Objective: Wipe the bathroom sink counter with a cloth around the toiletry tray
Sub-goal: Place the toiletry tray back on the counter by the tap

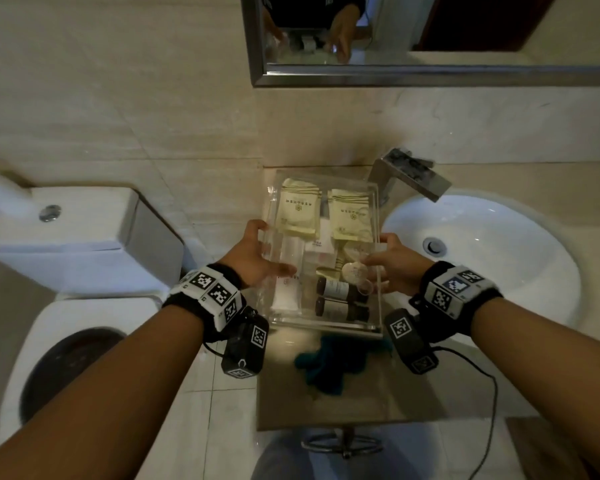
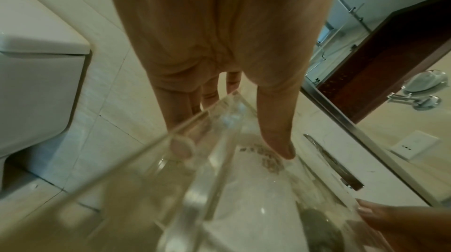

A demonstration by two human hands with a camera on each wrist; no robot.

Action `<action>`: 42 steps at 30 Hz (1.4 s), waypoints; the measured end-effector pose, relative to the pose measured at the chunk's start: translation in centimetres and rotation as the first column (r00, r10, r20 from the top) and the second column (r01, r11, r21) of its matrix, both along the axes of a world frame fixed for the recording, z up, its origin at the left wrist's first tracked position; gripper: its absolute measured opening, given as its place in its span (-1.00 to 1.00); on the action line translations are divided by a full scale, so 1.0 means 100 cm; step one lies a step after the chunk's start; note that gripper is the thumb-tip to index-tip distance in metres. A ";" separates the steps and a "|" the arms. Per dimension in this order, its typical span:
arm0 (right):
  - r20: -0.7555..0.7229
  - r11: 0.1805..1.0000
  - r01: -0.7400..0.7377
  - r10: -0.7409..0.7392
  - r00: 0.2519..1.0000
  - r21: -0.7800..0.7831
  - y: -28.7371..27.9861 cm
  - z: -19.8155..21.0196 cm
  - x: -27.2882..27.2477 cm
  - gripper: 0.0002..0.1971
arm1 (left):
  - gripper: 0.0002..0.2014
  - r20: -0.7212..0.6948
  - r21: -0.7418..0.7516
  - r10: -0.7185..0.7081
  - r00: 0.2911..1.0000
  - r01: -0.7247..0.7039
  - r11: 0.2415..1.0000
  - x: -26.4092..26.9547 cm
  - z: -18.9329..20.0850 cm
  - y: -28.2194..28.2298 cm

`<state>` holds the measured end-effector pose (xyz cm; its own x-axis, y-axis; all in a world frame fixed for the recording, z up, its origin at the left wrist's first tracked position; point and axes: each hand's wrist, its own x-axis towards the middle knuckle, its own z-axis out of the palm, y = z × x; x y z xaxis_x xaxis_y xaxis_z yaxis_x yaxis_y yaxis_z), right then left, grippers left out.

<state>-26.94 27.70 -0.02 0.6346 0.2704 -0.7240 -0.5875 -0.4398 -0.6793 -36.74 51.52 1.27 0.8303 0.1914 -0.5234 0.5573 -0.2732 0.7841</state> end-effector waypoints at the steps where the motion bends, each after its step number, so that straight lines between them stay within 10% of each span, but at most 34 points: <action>1: -0.007 1.000 -0.005 0.005 1.000 0.006 -0.005 0.003 -0.004 -0.41 | -0.19 -0.002 0.004 -0.010 1.000 0.010 1.000 -0.005 0.003 -0.004; 12: -0.095 0.972 -0.139 0.159 0.983 0.192 -0.123 0.010 -0.040 -0.70 | -0.14 -0.025 0.024 -0.026 0.999 0.026 0.999 -0.034 0.016 -0.111; 23: -0.051 0.978 -0.046 0.058 0.997 0.206 -0.266 0.022 -0.044 -0.58 | -0.13 -0.032 0.021 -0.073 0.997 0.074 0.997 -0.022 0.028 -0.248; 42: -0.001 0.957 0.204 -0.209 0.978 0.207 -0.311 0.033 -0.005 -0.66 | -0.27 0.042 0.048 -0.273 0.961 0.271 0.961 0.064 0.035 -0.286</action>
